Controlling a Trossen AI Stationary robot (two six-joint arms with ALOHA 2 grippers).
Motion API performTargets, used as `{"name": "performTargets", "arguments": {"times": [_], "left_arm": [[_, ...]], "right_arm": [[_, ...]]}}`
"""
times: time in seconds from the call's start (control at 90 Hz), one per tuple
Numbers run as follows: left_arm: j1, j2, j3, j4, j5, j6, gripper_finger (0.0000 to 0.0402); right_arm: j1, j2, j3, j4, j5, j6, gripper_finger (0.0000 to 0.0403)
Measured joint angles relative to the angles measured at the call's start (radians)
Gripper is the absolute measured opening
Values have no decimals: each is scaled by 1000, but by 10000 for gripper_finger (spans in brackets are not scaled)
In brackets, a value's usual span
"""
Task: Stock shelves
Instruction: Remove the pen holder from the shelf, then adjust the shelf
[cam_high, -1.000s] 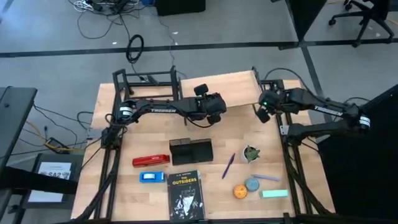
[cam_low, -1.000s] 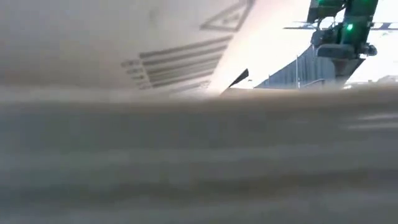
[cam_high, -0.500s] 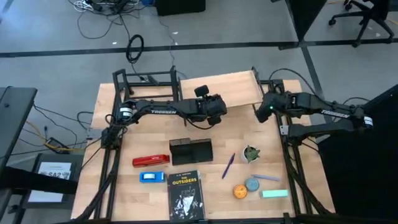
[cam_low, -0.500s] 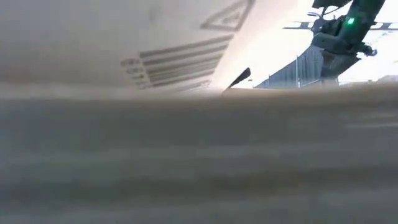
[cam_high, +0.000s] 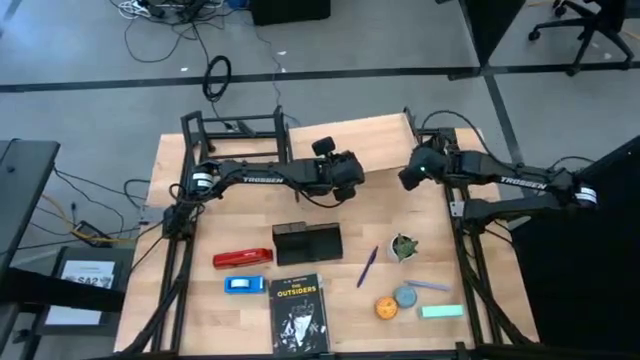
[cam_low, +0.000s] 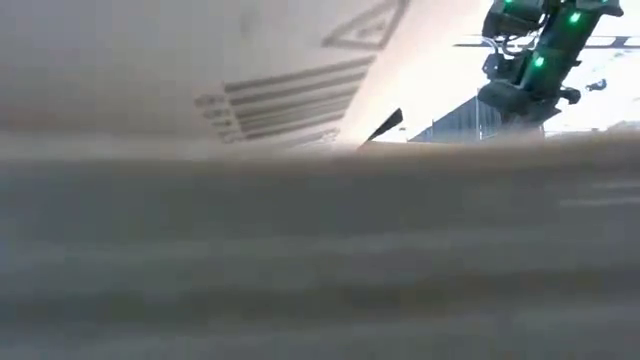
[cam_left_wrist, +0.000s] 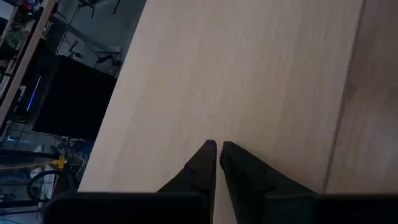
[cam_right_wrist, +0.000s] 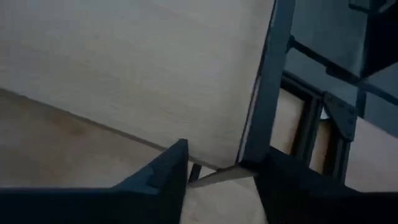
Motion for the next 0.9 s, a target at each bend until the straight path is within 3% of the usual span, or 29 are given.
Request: {"name": "performTargets", "arguments": {"times": [0.1, 0.156, 0.456, 0.656, 0.789, 0.9], "left_arm": [[0, 0, 0, 4, 0, 0, 18], [-2, 0, 0, 2, 4, 0, 18], [-6, 0, 1, 45, 31, -3, 18], [3, 11, 0, 108, 26, 50, 18], [28, 29, 0, 160, 16, 180, 18], [54, 46, 1, 200, 8, 200, 18]], "right_arm": [[14, -29, 9, -34, 9, 14, 37], [26, -51, 17, -55, -5, 51, 18], [164, -174, 19, -234, -57, 268, 7], [229, -174, 11, -290, 15, 395, 6], [221, -148, -17, -279, 42, 414, 6], [207, -131, -36, -258, 93, 396, 6]]}}
